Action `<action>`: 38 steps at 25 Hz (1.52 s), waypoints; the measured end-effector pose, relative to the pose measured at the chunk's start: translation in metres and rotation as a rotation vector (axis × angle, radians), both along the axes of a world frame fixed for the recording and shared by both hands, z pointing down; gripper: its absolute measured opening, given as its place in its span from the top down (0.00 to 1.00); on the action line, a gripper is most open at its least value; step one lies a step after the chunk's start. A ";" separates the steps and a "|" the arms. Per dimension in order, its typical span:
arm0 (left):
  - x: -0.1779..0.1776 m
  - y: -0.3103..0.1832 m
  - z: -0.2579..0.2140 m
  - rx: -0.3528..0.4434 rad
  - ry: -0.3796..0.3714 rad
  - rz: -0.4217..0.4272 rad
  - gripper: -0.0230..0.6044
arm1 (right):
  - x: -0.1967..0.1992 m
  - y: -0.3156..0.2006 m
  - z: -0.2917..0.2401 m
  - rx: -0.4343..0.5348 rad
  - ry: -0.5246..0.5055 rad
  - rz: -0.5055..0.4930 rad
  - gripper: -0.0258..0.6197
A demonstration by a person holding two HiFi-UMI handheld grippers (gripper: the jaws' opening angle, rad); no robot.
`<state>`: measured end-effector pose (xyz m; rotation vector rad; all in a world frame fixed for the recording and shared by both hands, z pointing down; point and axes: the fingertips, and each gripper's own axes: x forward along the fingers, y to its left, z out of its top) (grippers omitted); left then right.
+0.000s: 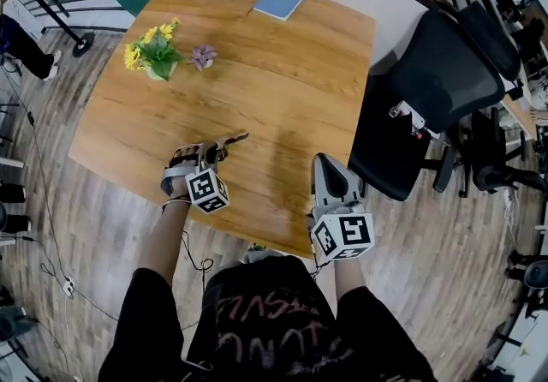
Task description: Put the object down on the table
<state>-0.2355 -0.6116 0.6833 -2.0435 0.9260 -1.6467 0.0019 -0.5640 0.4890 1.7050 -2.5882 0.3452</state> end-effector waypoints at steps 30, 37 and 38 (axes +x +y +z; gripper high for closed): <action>0.015 0.015 0.041 -0.155 -0.086 0.065 0.84 | 0.001 -0.009 0.016 -0.044 -0.018 0.004 0.95; 0.013 0.015 0.043 -0.172 -0.071 0.049 0.84 | -0.001 -0.010 0.018 -0.045 -0.017 -0.003 0.95; 0.013 0.016 0.044 -0.180 -0.069 0.047 0.84 | -0.002 -0.010 0.017 -0.045 -0.017 -0.005 0.95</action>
